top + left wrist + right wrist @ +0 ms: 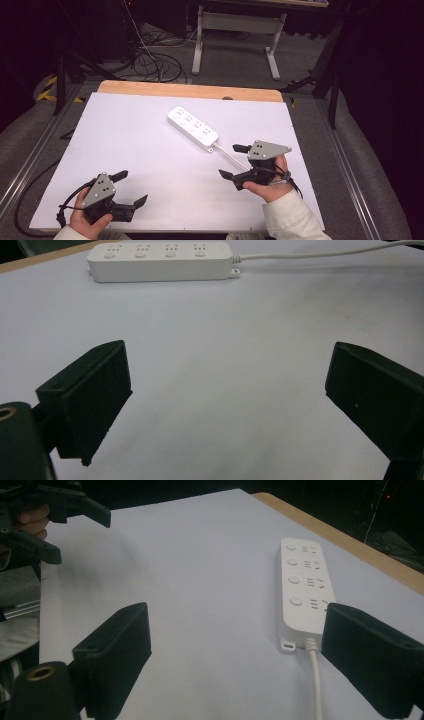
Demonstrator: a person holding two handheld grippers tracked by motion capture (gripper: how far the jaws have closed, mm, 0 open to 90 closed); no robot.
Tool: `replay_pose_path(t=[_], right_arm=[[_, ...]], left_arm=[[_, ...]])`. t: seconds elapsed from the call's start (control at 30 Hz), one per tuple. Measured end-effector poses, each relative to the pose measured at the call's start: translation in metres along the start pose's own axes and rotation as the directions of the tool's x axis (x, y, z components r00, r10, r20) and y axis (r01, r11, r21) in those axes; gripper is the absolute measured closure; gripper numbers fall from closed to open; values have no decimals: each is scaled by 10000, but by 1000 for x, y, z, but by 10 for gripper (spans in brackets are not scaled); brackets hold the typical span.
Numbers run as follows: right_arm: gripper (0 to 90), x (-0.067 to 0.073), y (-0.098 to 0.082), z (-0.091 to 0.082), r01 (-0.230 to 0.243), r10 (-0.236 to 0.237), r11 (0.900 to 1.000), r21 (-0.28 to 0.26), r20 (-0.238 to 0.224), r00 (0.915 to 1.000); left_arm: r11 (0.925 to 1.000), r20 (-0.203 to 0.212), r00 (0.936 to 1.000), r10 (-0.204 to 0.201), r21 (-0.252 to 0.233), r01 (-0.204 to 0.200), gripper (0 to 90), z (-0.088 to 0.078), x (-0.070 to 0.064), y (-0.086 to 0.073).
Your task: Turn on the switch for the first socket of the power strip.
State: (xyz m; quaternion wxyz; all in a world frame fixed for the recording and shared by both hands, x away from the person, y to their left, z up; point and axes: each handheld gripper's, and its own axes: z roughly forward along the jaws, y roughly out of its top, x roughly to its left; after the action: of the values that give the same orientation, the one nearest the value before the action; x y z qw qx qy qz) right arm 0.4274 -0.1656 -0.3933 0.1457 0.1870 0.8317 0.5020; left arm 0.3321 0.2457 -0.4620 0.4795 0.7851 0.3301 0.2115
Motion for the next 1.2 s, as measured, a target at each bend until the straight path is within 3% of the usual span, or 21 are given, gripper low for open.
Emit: replay_pose_path(t=[0.67,1.2], right_arm=[[194,-20,23,19,8,-14,9998,220,290,9996],[323,-34,38,43,-100,68,9984,560,570,9984]], left_arm=[[10000,-14,10000,-30,32,30,54,0,1,0],[10000,13,10000,-64,10,64,54,0,2,-1]])
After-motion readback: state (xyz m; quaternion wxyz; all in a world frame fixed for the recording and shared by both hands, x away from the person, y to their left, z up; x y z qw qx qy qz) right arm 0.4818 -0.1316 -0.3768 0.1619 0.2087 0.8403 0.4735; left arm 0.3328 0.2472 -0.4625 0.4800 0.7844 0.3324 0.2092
